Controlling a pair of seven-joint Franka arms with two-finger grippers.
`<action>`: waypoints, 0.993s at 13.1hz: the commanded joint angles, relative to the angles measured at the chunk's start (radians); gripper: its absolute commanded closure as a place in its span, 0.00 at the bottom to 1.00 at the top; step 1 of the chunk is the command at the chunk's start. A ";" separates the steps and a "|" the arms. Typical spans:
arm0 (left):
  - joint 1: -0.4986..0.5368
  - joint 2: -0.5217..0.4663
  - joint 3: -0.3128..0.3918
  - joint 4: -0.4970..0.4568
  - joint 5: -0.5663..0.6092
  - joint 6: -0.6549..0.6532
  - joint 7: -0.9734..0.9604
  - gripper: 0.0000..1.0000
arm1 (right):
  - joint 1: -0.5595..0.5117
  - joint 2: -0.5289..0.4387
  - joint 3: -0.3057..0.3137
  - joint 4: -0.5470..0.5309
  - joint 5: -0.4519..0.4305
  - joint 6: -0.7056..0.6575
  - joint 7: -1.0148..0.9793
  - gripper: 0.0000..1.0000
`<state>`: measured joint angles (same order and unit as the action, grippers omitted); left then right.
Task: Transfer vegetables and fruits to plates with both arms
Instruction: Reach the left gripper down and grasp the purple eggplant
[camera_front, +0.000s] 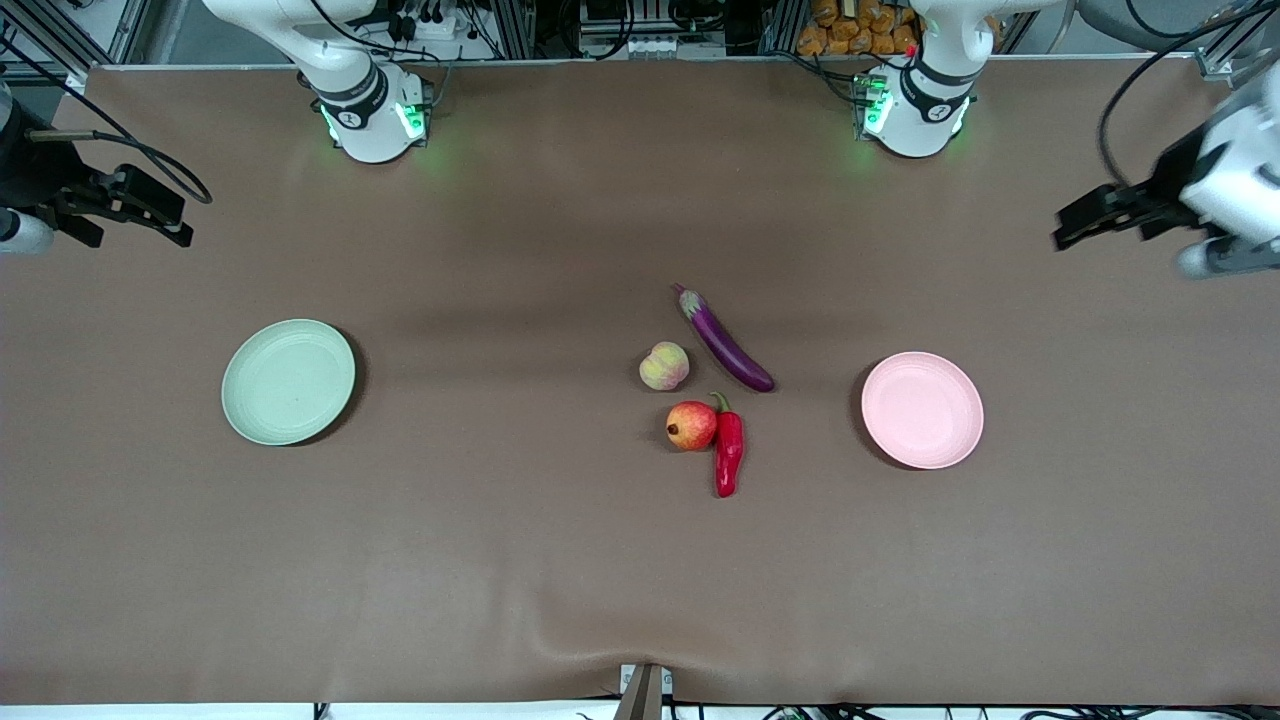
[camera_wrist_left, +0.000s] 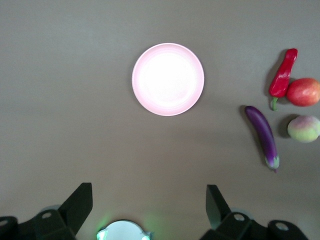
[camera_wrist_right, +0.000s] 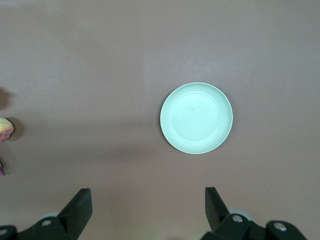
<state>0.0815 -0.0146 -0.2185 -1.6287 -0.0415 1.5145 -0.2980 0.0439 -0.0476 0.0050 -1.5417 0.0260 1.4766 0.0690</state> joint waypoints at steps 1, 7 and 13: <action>0.001 -0.004 -0.077 -0.106 -0.014 0.116 -0.108 0.00 | -0.001 -0.005 -0.002 -0.005 0.017 0.001 0.002 0.00; -0.012 0.145 -0.266 -0.187 -0.018 0.343 -0.491 0.00 | -0.004 0.000 -0.003 -0.003 0.017 -0.001 0.000 0.00; -0.161 0.343 -0.275 -0.214 -0.008 0.519 -0.826 0.00 | -0.009 0.006 -0.002 0.000 0.017 -0.001 0.000 0.00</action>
<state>-0.0532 0.2837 -0.4956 -1.8452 -0.0446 1.9876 -1.0460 0.0430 -0.0404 0.0023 -1.5425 0.0260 1.4763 0.0690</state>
